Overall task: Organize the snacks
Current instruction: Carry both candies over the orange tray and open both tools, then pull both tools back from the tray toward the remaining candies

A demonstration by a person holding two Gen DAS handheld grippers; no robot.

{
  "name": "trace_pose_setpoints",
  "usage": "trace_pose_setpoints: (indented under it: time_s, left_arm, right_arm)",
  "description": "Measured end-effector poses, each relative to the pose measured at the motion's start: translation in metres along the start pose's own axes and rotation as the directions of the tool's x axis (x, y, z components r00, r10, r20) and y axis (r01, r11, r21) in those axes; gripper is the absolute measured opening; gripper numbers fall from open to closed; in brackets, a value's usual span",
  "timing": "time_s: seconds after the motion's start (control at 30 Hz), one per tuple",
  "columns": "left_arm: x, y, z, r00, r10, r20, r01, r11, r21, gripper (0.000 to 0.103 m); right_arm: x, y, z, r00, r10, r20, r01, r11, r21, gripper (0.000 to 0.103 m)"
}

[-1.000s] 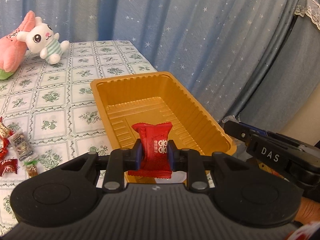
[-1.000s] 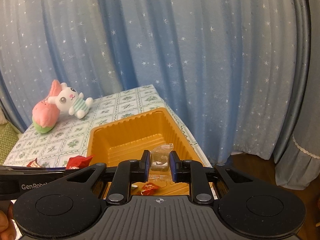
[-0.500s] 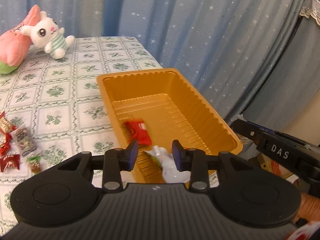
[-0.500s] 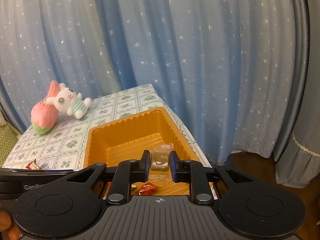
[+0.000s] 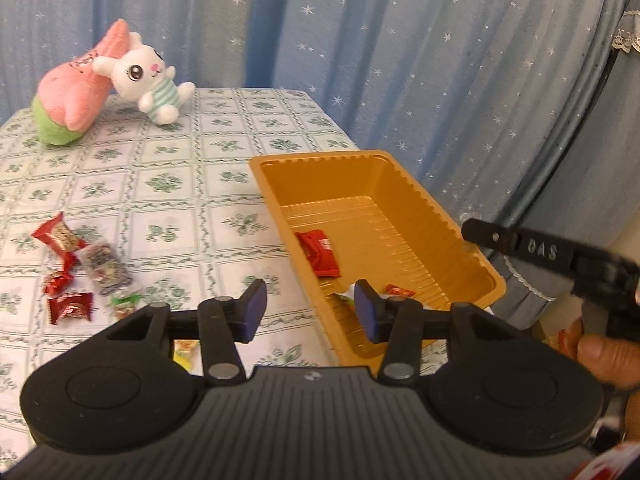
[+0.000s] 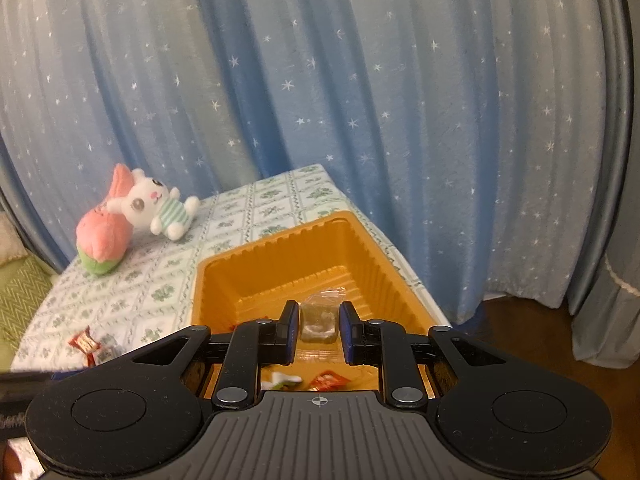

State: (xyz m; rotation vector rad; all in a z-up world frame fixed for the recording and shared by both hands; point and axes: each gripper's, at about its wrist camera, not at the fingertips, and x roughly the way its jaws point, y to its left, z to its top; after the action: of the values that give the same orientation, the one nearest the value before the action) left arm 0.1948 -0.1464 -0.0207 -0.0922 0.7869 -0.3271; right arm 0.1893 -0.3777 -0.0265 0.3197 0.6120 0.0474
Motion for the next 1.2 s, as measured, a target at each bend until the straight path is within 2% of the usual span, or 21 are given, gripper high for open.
trace_pose_setpoints:
  time_s: [0.07,0.1,0.13,0.43,0.63,0.9,1.2]
  left_arm:
    - [-0.005,0.003,-0.003,1.0,0.013,0.005,-0.013,1.0,0.005,0.052]
    - [-0.008,0.004,-0.005,1.0,0.019,0.008,-0.019,1.0,0.006,0.055]
    - [-0.01,0.006,-0.007,1.0,0.025,0.01,-0.025,1.0,0.007,0.058]
    - [-0.038,0.027,-0.03,0.998,0.061,0.011,-0.06,0.998,-0.033,0.062]
    - [-0.063,0.04,-0.045,0.996,0.084,0.02,-0.083,0.995,-0.055,0.068]
    - [-0.101,0.059,-0.065,0.992,0.125,0.035,-0.122,0.989,-0.081,0.075]
    - [-0.135,0.084,-0.08,0.981,0.185,0.051,-0.179,0.977,-0.112,0.076]
  right_arm:
    - [0.003,-0.003,0.002,1.0,0.01,-0.009,-0.01,1.0,0.027,0.037]
    - [0.0,-0.005,0.002,1.0,0.013,0.004,-0.013,0.999,0.038,0.061]
    - [-0.003,-0.006,0.002,1.0,0.014,0.021,-0.015,0.999,0.045,0.069]
    - [-0.034,-0.01,-0.01,0.999,-0.04,-0.008,0.04,0.996,0.084,0.069]
    - [-0.062,0.006,-0.03,0.999,-0.046,-0.029,0.048,0.996,0.08,0.069]
    - [-0.09,0.039,-0.059,0.999,-0.015,-0.048,0.018,0.998,0.054,0.069]
    - [-0.105,0.072,-0.077,0.997,0.023,-0.071,-0.023,1.0,0.01,0.069]
